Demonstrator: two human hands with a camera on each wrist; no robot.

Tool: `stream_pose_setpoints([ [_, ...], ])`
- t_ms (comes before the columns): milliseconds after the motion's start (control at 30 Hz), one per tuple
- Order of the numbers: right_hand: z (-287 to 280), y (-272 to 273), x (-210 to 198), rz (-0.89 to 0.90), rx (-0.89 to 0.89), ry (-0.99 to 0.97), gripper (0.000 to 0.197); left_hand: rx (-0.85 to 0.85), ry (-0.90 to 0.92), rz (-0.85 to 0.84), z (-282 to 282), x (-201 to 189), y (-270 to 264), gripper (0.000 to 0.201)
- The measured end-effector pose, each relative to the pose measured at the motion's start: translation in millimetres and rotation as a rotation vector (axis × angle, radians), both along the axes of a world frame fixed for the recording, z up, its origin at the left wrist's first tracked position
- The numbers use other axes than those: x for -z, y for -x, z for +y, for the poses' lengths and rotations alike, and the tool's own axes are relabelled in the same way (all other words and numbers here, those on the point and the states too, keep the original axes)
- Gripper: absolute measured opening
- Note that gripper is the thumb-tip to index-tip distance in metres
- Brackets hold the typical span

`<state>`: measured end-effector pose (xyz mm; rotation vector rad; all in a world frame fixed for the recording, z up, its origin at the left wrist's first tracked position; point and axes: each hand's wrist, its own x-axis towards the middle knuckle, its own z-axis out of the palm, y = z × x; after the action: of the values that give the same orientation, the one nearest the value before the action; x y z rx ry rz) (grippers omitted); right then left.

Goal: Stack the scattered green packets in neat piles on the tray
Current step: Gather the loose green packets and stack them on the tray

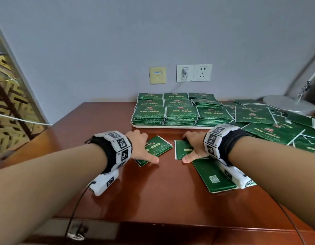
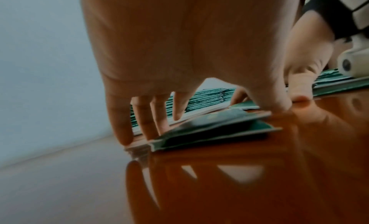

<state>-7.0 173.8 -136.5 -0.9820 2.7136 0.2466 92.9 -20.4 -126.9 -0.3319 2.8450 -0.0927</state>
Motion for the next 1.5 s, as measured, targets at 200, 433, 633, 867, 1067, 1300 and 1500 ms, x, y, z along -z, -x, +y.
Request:
stream_pose_setpoints([
  [200, -6, 8, 3, 0.035, -0.008, -0.069, 0.105, -0.111, -0.022, -0.112, 14, -2, 15, 0.106],
  [433, -5, 11, 2, 0.08, -0.003, -0.119, 0.111, -0.08, -0.015, -0.136, 29, -7, 20, 0.101],
  [633, -3, 7, -1, 0.065, -0.02, -0.035, 0.107, -0.069, -0.051, -0.122, 32, -6, 19, 0.098],
  [867, 3, 9, -8, 0.036, -0.065, -0.011, 0.111, -0.036, -0.048, -0.086, 22, -17, 24, 0.117],
  [1067, 21, 35, -42, 0.126, 0.022, 0.061, 0.103, 0.077, -0.094, 0.078, 37, -38, 50, 0.106],
  [1300, 62, 80, -60, 0.245, 0.192, 0.074, 0.103, 0.179, -0.007, 0.186, 48, -56, 103, 0.104],
  [1500, 65, 122, -62, 0.3, 0.196, 0.049, 0.098, 0.19, 0.036, 0.167, 48, -59, 153, 0.104],
])
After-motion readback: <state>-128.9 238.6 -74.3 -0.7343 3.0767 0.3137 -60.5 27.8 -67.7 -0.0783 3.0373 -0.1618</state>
